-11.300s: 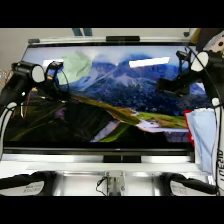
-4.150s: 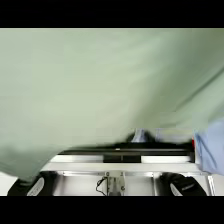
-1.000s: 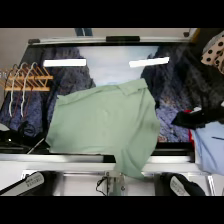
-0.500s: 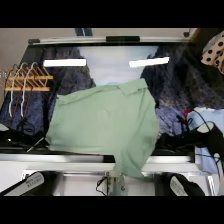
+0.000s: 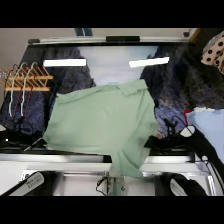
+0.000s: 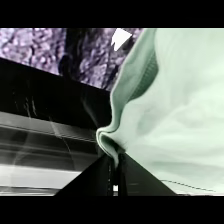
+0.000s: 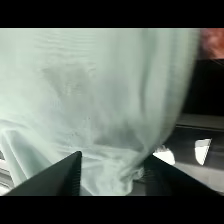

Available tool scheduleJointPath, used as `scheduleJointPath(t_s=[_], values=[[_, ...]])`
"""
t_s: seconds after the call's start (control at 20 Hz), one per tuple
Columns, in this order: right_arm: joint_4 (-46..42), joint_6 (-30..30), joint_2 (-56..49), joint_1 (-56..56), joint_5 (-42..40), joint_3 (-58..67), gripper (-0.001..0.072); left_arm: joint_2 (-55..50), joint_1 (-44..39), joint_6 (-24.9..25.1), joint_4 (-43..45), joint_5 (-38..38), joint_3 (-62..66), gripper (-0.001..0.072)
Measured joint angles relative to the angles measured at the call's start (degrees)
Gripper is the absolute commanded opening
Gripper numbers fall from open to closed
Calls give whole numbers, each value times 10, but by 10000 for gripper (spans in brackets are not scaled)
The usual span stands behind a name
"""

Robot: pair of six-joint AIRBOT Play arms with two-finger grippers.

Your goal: Fold the shirts.

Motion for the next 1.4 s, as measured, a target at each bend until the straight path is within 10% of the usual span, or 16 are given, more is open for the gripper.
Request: scheduleJointPath(t_s=[0.1,0.4,0.7,1.0,1.4], values=[[-4,9,-7,32,-16,-3,56,2,0,1,-1,-1,0,35],[0,2,35,72,-7,73,59,21,0,25,-73,-7,67,34],[-130,-37,106,73,-13,475,59,124,-31,72,-254,26,391,35],[-219,-18,124,72,-3,868,59,205,-39,-27,-284,105,743,34],[-261,5,153,72,101,968,60,247,-40,-108,-187,-4,833,34]])
